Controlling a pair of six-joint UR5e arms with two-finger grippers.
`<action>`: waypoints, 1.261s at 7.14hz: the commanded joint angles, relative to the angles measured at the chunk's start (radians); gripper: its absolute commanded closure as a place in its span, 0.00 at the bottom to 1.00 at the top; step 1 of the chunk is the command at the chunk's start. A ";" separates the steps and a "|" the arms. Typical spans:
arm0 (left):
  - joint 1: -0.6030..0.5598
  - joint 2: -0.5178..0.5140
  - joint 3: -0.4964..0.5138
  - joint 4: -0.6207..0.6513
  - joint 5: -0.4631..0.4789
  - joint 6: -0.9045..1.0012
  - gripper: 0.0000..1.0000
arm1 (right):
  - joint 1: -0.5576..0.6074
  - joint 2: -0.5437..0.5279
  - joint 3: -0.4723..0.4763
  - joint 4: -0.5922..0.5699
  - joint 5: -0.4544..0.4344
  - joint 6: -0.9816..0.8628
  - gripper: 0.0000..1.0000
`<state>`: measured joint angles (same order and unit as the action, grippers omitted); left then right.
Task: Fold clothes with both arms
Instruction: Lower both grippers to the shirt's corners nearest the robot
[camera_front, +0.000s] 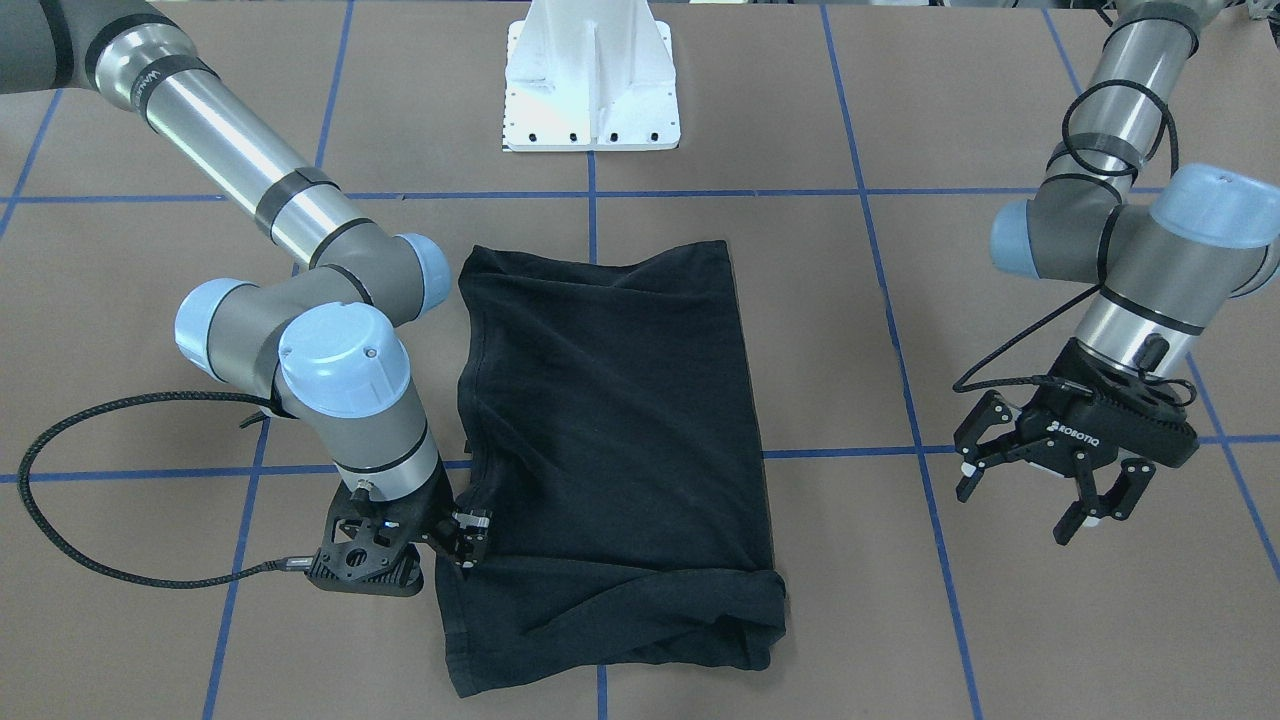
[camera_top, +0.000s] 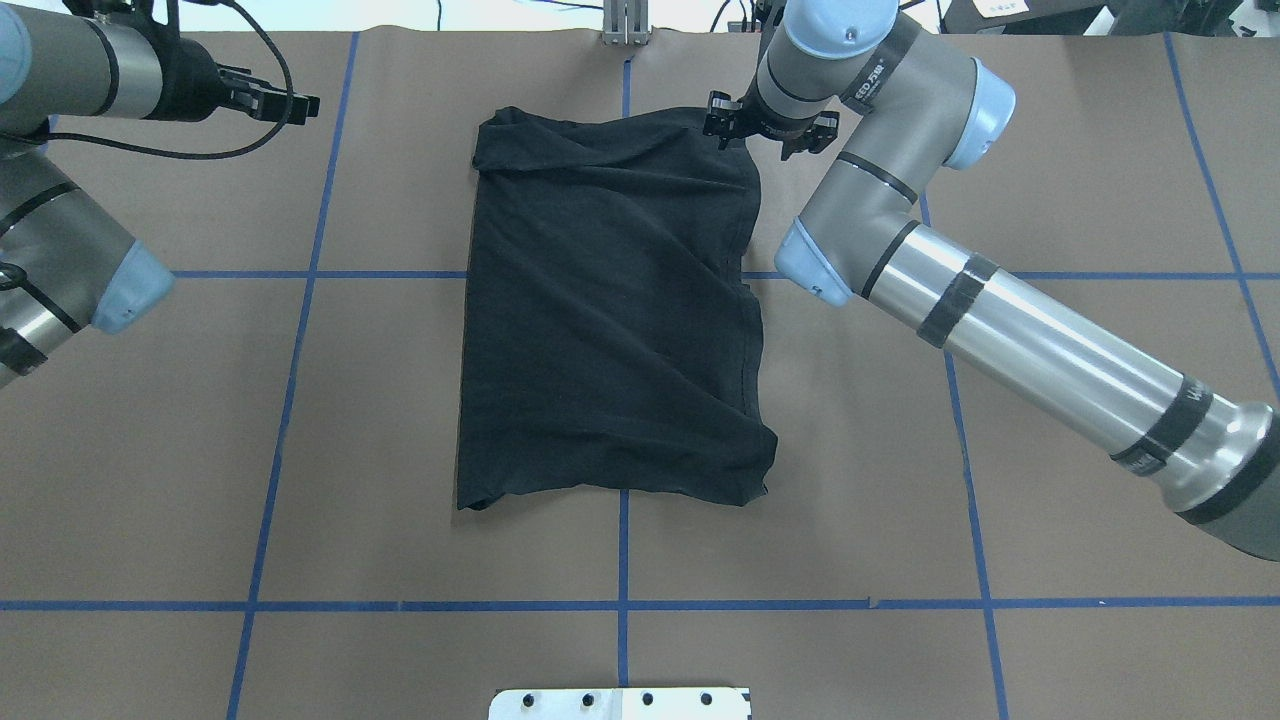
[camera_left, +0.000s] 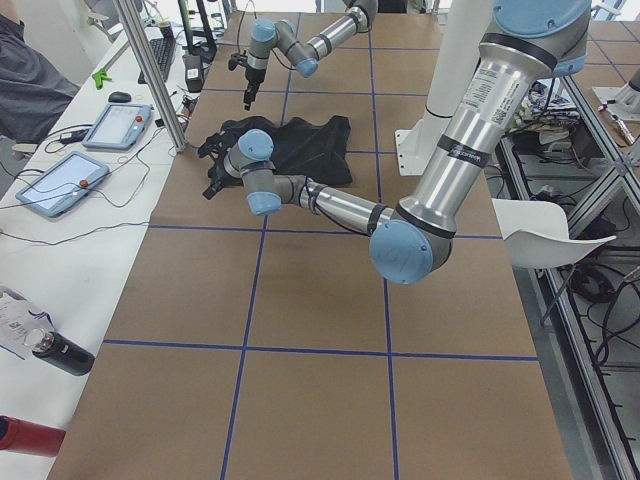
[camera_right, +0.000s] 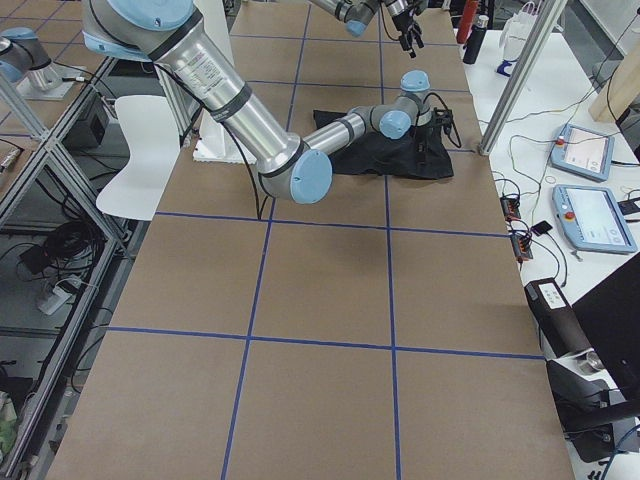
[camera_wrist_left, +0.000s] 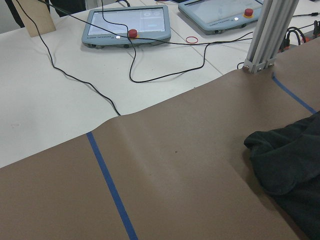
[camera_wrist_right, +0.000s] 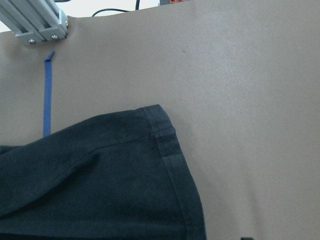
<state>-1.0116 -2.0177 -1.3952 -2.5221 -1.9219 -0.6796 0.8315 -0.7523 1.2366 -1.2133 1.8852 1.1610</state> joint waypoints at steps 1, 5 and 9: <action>0.098 0.043 -0.144 0.057 -0.019 -0.191 0.00 | -0.037 -0.243 0.391 -0.101 0.000 0.008 0.00; 0.473 0.335 -0.525 0.080 0.161 -0.595 0.00 | -0.347 -0.550 0.817 -0.152 -0.265 0.213 0.00; 0.754 0.343 -0.469 0.078 0.420 -0.963 0.12 | -0.422 -0.604 0.906 -0.144 -0.320 0.258 0.00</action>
<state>-0.3041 -1.6705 -1.8826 -2.4431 -1.5537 -1.5468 0.4150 -1.3522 2.1350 -1.3588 1.5724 1.4161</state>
